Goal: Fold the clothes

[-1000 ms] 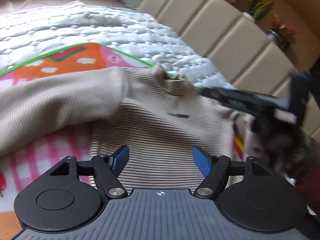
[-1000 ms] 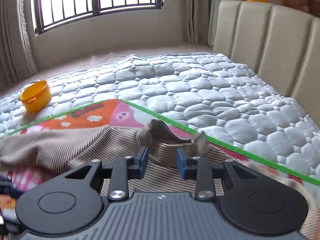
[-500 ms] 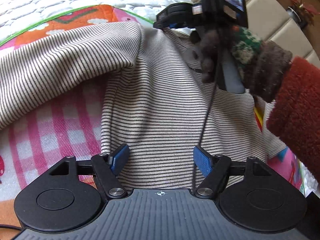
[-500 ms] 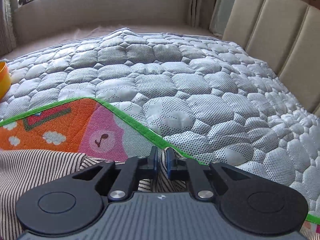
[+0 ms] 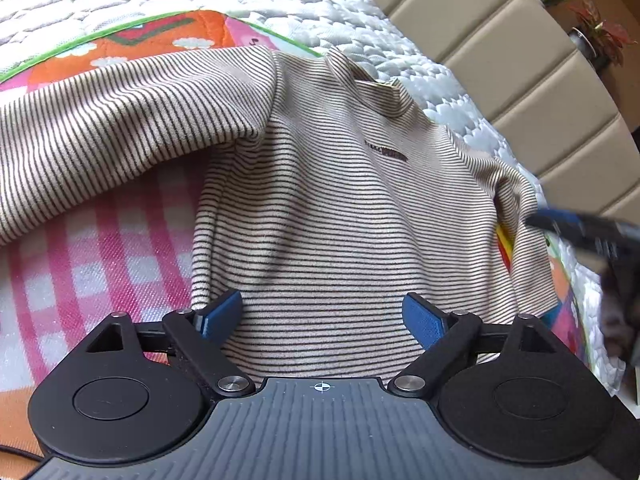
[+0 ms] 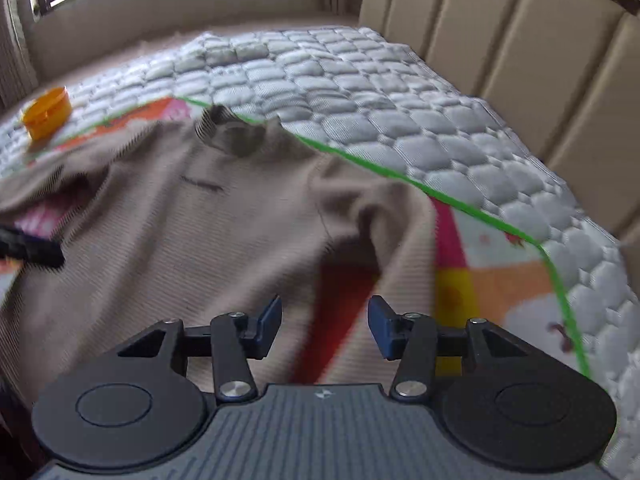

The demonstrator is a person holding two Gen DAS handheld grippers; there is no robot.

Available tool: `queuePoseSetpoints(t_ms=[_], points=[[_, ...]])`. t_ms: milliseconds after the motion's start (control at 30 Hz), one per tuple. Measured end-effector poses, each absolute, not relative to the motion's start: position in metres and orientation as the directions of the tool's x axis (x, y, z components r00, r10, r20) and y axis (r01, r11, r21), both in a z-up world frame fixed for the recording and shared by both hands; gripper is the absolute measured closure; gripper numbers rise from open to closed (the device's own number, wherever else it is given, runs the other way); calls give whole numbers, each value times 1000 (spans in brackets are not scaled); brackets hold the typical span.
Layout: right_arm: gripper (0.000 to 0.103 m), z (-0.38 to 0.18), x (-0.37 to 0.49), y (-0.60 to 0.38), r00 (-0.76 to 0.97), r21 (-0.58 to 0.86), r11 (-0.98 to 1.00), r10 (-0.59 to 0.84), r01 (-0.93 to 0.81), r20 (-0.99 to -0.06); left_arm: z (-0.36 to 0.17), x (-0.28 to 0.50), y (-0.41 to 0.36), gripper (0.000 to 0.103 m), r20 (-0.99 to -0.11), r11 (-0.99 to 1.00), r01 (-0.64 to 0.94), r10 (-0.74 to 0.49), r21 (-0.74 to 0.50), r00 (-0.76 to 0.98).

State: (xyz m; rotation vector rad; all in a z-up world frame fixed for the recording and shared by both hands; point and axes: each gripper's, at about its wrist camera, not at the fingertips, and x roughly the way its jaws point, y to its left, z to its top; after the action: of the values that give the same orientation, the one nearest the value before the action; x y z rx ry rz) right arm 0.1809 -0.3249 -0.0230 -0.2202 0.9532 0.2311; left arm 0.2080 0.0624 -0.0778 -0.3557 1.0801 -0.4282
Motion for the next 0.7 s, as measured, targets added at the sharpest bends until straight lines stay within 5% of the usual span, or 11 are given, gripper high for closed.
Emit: queuePoseSetpoints(t_ms=[133,300,333,367,400,567,700], points=[[55,-40,157,-351,513,-112,959,40,-261,-857,-81,208,58,11,-773,874,165,-483,-458,412],[55,-60,171,-372,489,64,996,84,-59,-868,-81,202,51,9,-781,889,196,-457,-413,426],[67,-62,175,-371,490,79,996,91,-47,-867,-80,201,50,9,-783,893,205,-450,-400,429],[94,-61,179,-366,493,78,996,93,-50,-865,-80,199,49,9,-786,897,214,-443,-387,432],[101,-56,181,-359,505,71,995,97,-71,-858,-80,198,48,9,-787,899,221,-437,-377,435],[103,17,195,-311,629,112,969,227,-218,-744,-80,198,48,8,-786,898,221,-440,-381,433],[100,53,210,-280,615,72,945,264,-318,-743,-80,199,51,7,-780,891,217,-454,-398,431]])
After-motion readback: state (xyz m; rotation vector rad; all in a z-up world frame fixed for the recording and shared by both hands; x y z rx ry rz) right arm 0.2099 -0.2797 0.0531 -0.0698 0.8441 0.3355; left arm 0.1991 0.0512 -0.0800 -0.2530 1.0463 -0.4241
